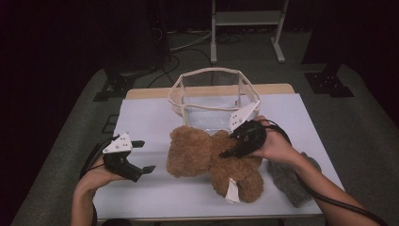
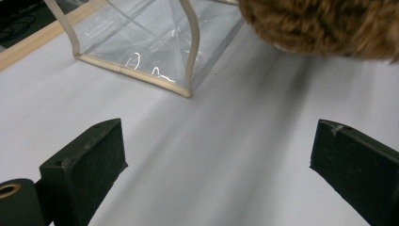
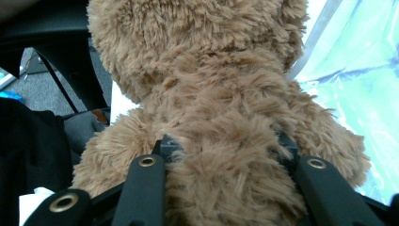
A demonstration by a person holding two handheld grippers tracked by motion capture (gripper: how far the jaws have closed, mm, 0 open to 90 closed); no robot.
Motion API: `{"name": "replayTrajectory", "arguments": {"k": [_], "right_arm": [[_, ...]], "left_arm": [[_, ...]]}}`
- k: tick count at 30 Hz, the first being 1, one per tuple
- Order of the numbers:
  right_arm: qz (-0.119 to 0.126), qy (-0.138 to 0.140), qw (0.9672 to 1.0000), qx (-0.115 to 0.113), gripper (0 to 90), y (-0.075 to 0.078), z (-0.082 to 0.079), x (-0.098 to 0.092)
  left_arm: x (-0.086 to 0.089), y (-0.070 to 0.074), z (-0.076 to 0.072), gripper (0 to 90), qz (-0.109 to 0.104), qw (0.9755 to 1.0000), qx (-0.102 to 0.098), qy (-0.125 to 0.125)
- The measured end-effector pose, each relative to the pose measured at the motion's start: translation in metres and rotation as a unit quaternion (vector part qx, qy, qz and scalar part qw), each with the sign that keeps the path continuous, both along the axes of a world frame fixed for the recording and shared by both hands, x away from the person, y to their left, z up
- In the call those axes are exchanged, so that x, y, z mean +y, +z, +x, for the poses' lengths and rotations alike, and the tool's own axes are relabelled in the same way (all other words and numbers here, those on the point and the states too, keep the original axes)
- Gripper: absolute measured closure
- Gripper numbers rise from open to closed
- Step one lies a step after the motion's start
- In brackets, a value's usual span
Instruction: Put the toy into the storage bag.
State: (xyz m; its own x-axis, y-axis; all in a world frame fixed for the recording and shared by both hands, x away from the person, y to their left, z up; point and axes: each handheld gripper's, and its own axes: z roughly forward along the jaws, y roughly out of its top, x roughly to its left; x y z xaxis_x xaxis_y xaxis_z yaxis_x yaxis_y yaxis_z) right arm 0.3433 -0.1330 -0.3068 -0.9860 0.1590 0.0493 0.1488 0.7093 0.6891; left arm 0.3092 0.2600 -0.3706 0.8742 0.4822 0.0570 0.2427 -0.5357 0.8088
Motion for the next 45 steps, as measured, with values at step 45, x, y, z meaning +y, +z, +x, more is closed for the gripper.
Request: {"name": "replayTrajectory", "arguments": {"k": [45], "right_arm": [[0.055, 0.007, 0.9984, -0.01, 63.4, 0.104, 0.0, 0.004]], "left_arm": [[0.005, 0.0, 0.0, 3.1, -0.004, 1.0, -0.002, 0.003]]}}
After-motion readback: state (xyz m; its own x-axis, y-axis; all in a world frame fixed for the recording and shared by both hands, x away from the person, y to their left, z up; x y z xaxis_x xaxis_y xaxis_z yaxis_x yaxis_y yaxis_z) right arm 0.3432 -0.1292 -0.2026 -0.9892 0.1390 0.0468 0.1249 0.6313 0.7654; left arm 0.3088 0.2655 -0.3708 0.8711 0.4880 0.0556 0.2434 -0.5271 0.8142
